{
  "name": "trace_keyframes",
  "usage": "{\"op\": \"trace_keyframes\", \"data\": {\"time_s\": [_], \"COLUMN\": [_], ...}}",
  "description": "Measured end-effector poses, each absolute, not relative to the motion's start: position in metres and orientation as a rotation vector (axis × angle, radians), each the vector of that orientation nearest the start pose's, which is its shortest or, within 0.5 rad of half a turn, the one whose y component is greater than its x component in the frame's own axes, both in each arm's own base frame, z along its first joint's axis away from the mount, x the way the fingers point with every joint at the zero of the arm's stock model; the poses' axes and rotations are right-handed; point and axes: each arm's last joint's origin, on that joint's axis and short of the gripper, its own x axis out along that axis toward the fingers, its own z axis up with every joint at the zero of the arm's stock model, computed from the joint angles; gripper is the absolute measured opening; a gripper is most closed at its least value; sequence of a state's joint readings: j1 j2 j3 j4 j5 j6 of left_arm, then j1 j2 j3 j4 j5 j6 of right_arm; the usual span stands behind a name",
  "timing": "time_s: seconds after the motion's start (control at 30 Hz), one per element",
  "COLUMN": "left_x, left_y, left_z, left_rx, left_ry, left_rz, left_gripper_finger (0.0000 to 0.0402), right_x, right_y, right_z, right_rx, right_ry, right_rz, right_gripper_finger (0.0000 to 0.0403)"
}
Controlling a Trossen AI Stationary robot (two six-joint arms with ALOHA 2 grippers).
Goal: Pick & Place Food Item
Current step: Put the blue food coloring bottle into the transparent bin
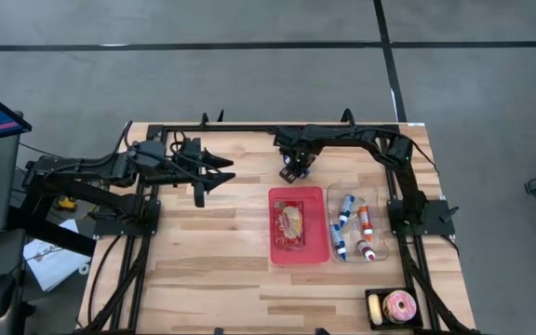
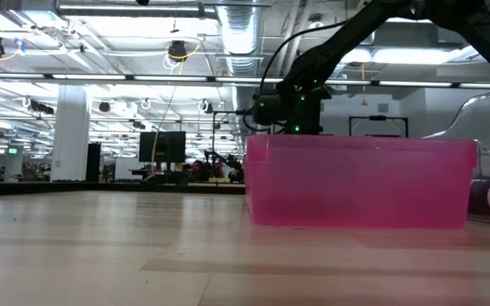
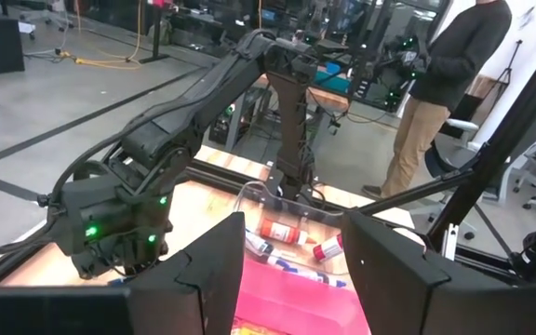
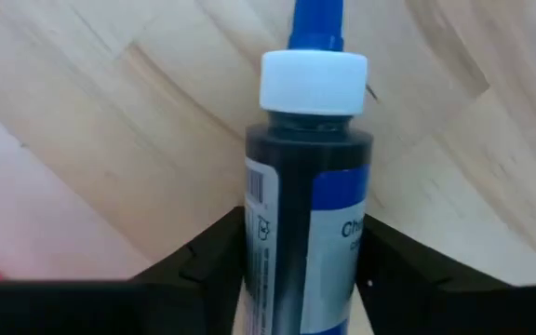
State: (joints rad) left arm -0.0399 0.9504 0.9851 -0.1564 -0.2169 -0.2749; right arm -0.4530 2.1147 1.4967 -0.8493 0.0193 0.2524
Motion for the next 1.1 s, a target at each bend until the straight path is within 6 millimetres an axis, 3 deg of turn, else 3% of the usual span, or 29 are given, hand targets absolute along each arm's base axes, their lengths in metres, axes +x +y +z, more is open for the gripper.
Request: {"op": "trace_keyframes", "data": {"time_s": [0.17,0.33,0.47,0.57,0.7,0.8,0.93,1.1], "left_x": [0.204,0.204,0.204,0.204,0.203,0.203,0.203,0.203], "left_y": [-0.003,-0.006,-0.007,-0.007,-0.009,-0.010,-0.013,-0.016], "left_z": [0.376,0.376,0.376,0.376,0.376,0.376,0.376,0.376], "left_rx": [-0.260,-0.259,-0.258,-0.258,-0.252,-0.243,-0.219,-0.194], "left_ry": [0.090,0.093,0.094,0.094,0.097,0.100,0.104,0.107], "left_rz": [0.183,0.166,0.162,0.162,0.156,0.149,0.134,0.119], "left_gripper_finger": [0.0176,0.0176,0.0176,0.0176,0.0176,0.0176,0.0176,0.0176], "right_x": [0.362,0.366,0.364,0.350,0.317,0.288,0.246,0.200], "right_y": [-0.177,-0.179,-0.171,-0.158,-0.129,-0.099,-0.050,0.007], "right_z": [0.144,0.163,0.202,0.238,0.276,0.293,0.296,0.279], "right_rx": [0.528,0.531,0.522,0.547,0.590,0.671,0.815,0.993], "right_ry": [1.369,1.380,1.328,1.295,1.277,1.259,1.219,1.165], "right_rz": [-0.584,-0.589,-0.588,-0.622,-0.714,-0.780,-0.865,-0.934], "right_gripper_finger": [0.0116,0.0104,0.0104,0.0104,0.0104,0.0104,0.0104,0.0104]}}
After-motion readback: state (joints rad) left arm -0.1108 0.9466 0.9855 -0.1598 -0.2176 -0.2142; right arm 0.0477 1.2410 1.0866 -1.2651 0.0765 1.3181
